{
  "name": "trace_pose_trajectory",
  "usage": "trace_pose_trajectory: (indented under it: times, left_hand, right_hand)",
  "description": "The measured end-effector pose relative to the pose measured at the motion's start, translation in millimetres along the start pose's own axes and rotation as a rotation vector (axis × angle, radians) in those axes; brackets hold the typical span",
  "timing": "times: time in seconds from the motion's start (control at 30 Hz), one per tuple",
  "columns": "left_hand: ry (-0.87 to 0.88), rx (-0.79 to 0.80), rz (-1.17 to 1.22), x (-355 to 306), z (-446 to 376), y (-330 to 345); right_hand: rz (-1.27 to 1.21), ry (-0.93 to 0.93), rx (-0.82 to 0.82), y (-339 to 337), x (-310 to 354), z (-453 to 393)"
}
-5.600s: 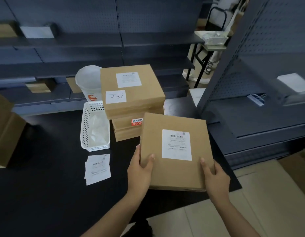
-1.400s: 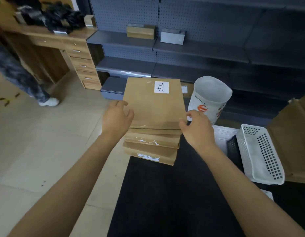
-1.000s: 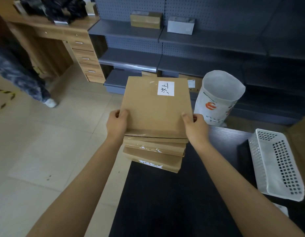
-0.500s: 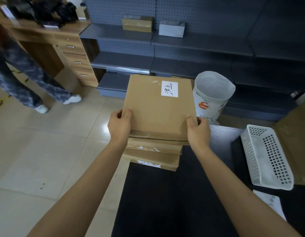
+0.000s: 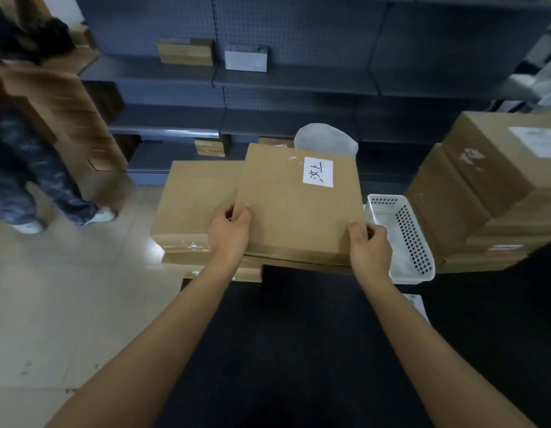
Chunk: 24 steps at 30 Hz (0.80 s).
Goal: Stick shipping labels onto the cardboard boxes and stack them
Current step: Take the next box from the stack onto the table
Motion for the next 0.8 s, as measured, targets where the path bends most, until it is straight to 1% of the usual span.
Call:
trace_pose_trajectory:
  times: [0.2, 0.33, 0.53, 0.8]
  left_hand:
    - [0.031, 0.033, -0.06, 27.0, 72.5, 46.5]
    - [0.007, 0.048, -0.11, 69.0, 104.6, 62.8]
    - [-0.087, 0.027, -0.212, 140.1, 122.0, 54.0]
    - [-0.139, 0.078, -0.326, 203.1, 116.6, 50.3]
  right_hand:
    - [0.0, 0.014, -0.016, -81.7, -43.9, 15.9]
    - [0.009, 0.039, 0.033, -110.0, -78.7, 36.7]
    - [0.056, 0.109, 0.143, -106.6, -129.8, 70.6]
    - [0.094, 0.26, 0.224, -83.8, -187.2, 101.6]
Point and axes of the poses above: each hand's wrist, its own z-axis away from the middle knuckle, its own y-axis out of the palm, x = y × z, the point moved 7 cm from there along -z, towards the middle knuckle, and after that the axes turned 13 degrees about -y, right-handed, at the moved point
